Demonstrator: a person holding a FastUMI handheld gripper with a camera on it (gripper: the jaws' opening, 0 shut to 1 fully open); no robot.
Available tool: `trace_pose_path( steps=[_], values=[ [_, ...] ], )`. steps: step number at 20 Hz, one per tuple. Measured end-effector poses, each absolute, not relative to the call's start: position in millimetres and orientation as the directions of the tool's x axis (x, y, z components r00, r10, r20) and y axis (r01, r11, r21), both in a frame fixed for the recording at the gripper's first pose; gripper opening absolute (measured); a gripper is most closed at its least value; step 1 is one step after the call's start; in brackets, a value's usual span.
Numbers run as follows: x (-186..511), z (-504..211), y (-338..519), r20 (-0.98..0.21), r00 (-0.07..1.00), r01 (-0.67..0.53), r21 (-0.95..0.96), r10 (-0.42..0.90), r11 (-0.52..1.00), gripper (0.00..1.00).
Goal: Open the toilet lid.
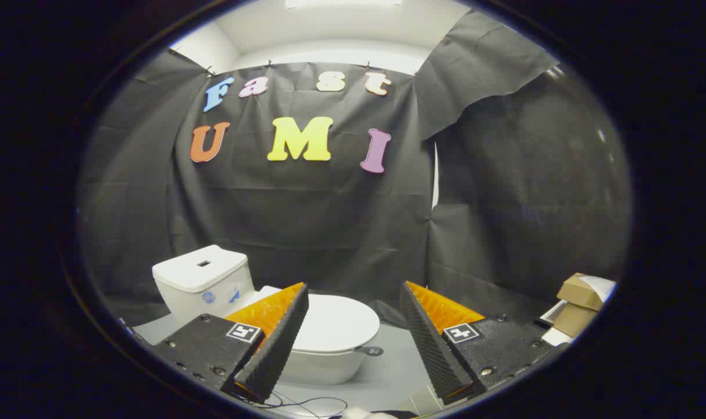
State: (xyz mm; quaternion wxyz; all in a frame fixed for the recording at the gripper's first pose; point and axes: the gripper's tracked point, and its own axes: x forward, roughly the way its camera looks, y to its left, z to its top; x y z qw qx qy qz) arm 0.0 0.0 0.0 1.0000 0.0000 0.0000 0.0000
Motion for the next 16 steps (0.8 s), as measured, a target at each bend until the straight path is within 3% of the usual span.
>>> trace_pose_path(
  steps=[16],
  values=[
    [0,11,7,0.017,1.0,-0.016,-0.008,0.016,1.0,0.99]
  ],
)
